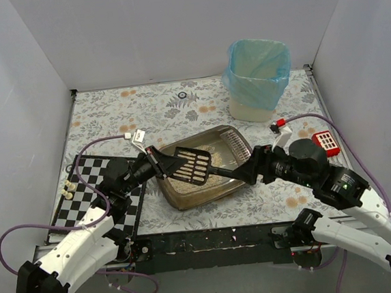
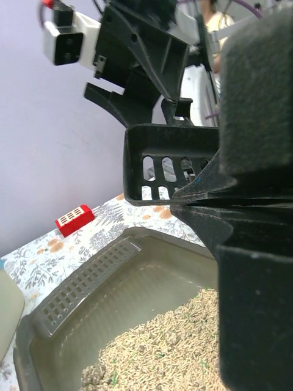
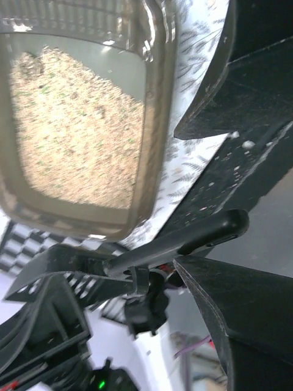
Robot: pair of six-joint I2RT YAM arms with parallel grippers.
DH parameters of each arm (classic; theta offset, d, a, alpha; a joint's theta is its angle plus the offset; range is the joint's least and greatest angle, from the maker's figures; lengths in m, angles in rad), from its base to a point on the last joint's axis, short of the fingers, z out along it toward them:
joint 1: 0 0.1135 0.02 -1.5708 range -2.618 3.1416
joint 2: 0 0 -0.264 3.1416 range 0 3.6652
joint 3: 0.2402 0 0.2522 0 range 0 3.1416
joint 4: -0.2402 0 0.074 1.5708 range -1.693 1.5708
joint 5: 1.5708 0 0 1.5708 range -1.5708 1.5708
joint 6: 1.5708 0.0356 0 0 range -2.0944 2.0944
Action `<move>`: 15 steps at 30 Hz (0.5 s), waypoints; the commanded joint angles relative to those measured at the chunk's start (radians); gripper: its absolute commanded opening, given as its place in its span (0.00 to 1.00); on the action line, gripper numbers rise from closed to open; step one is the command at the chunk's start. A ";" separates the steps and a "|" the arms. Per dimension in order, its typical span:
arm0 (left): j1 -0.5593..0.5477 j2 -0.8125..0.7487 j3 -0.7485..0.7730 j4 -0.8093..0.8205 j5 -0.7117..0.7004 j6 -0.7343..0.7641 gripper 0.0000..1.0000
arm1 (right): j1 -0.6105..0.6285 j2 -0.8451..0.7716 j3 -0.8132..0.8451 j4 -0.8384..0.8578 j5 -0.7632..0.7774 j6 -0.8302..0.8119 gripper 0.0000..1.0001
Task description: Clean the litter box
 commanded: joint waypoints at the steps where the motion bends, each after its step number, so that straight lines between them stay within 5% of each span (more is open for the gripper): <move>1: -0.003 -0.026 -0.022 -0.040 -0.100 -0.116 0.00 | -0.001 -0.120 -0.163 0.352 0.111 0.190 0.83; 5: -0.003 -0.023 -0.031 -0.053 -0.137 -0.180 0.00 | -0.001 -0.177 -0.257 0.494 0.129 0.281 0.79; 15: -0.003 -0.005 -0.020 -0.073 -0.157 -0.179 0.00 | -0.001 -0.134 -0.283 0.532 0.055 0.373 0.67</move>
